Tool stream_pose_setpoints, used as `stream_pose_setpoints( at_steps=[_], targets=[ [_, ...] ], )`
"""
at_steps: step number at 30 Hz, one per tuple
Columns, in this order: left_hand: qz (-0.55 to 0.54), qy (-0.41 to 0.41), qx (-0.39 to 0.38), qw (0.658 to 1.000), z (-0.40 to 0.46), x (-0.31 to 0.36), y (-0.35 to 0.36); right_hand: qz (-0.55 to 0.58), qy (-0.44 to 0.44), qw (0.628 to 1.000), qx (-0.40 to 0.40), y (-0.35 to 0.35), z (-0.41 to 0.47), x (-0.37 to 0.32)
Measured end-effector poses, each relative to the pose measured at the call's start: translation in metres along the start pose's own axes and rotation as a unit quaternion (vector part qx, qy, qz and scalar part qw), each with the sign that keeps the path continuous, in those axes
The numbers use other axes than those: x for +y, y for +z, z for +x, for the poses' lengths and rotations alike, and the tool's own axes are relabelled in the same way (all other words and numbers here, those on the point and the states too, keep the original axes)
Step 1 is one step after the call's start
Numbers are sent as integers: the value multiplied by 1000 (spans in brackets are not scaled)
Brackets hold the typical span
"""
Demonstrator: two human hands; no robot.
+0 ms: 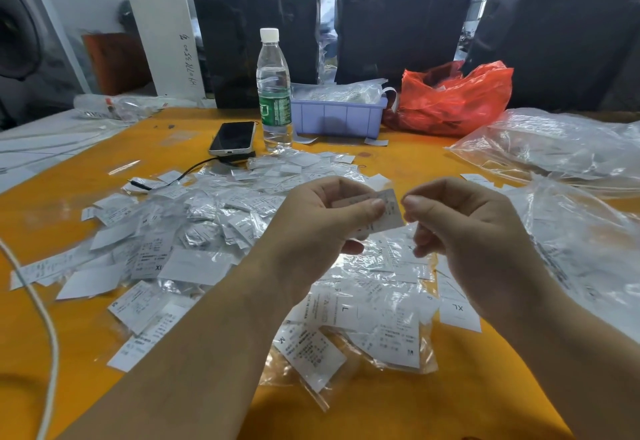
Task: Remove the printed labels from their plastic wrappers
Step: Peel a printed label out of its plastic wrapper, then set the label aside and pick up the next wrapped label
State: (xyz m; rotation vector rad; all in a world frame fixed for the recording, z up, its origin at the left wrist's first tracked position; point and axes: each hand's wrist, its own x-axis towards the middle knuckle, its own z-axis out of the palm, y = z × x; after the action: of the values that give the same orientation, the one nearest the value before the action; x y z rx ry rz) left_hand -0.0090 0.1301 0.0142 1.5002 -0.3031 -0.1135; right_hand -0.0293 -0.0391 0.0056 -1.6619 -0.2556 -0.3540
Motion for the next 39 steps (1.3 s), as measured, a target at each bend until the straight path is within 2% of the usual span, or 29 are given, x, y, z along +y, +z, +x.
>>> stream_pose_setpoints(
  at_steps=[3, 8, 13, 15, 17, 18, 21, 23, 25, 28, 30, 32, 35, 37, 39],
  targets=[
    [7, -6, 1, 1000, -1, 1, -1, -62, -31, 996, -60, 7, -6, 2],
    [52, -53, 61, 995, 5, 2, -9, -91, 10, 995, -45, 5, -4, 6],
    [73, -83, 65, 992, 10, -3, -16, -143, 20, 985, -90, 8, -6, 5],
    [83, -81, 69, 991, 10, -3, -18, -150, 36, 983, -96, 9, -6, 6],
    [145, -60, 103, 982, 10, -6, -20, -161, 41, 982, -85, 8, -5, 6],
    [213, -36, 131, 968, 11, -9, -21, -164, 38, 983, -72, 7, -4, 6],
    [423, 40, 202, 883, 10, -13, -24, -200, 16, 980, -15, -1, 0, 7],
    [485, 78, 227, 841, 11, -14, -26, -291, -19, 956, 11, -7, 3, 7],
    [508, 103, 233, 823, 10, -13, -26, -396, -24, 918, 4, -13, 5, 4],
    [497, 109, 162, 845, 4, -13, -14, -503, 30, 863, -42, -21, 6, -2],
    [472, 105, 83, 871, -3, -13, -2, -542, 69, 835, -66, -26, 6, -10],
    [467, 102, -6, 878, -9, -15, 9, -565, 100, 815, -85, -32, 6, -14],
    [495, 74, -107, 859, -11, -20, 18, -573, 179, 785, -154, -37, 5, -15],
    [537, 61, -111, 834, -9, -23, 18, -574, 216, 768, -186, -37, 5, -15],
    [554, 59, -80, 827, -6, -24, 15, -579, 213, 764, -188, -36, 6, -14]
  ],
)
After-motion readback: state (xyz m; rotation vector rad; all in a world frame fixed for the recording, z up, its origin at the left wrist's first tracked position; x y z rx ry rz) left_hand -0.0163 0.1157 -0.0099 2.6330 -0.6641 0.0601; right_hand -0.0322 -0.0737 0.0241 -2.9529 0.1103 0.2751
